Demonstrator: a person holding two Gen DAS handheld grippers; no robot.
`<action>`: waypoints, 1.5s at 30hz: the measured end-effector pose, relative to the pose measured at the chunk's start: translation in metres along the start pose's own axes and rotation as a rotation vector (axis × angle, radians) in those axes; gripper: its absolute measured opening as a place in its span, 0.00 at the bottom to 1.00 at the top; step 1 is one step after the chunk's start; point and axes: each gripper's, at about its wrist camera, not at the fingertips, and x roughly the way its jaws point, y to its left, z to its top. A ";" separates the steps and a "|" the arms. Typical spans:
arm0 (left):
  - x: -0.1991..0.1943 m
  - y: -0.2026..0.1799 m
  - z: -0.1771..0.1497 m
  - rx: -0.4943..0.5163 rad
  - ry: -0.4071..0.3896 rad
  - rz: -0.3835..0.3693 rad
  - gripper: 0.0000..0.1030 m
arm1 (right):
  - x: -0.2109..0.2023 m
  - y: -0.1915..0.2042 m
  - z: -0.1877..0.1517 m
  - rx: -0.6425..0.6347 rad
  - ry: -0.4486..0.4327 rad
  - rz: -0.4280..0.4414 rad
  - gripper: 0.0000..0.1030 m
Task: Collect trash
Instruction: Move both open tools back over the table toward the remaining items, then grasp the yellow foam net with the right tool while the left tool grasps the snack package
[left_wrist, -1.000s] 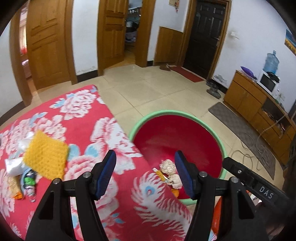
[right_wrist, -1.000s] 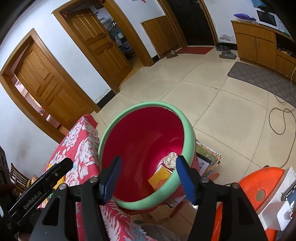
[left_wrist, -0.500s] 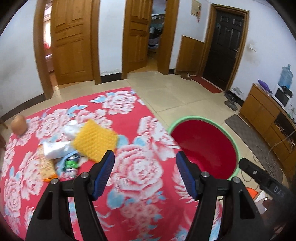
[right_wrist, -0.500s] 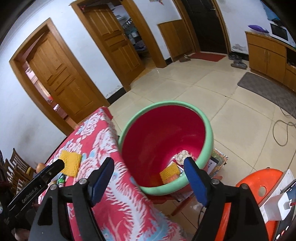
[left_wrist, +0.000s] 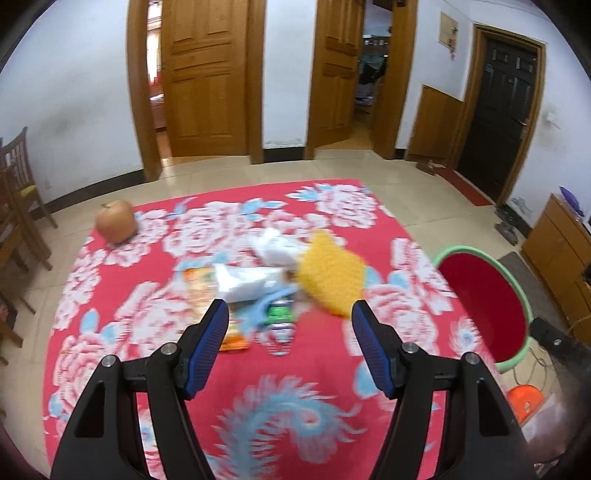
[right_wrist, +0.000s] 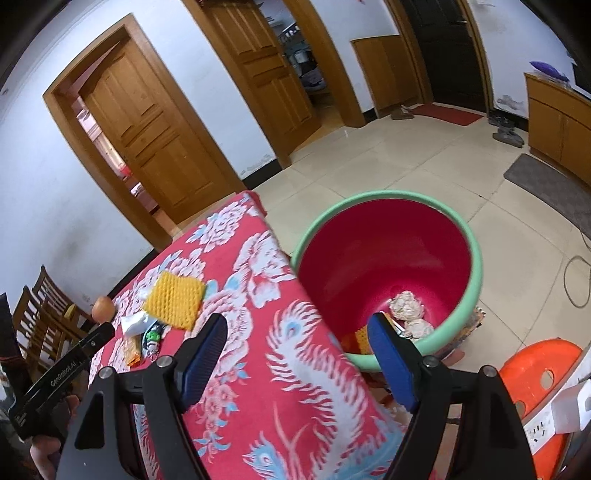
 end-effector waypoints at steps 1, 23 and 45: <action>0.002 0.009 0.000 -0.010 0.004 0.017 0.67 | 0.001 0.005 0.000 -0.009 0.002 0.003 0.78; 0.088 0.083 -0.007 -0.155 0.145 0.097 0.67 | 0.053 0.097 0.015 -0.203 0.098 0.060 0.79; 0.092 0.093 -0.015 -0.182 0.106 0.054 0.67 | 0.164 0.136 -0.004 -0.257 0.233 0.066 0.67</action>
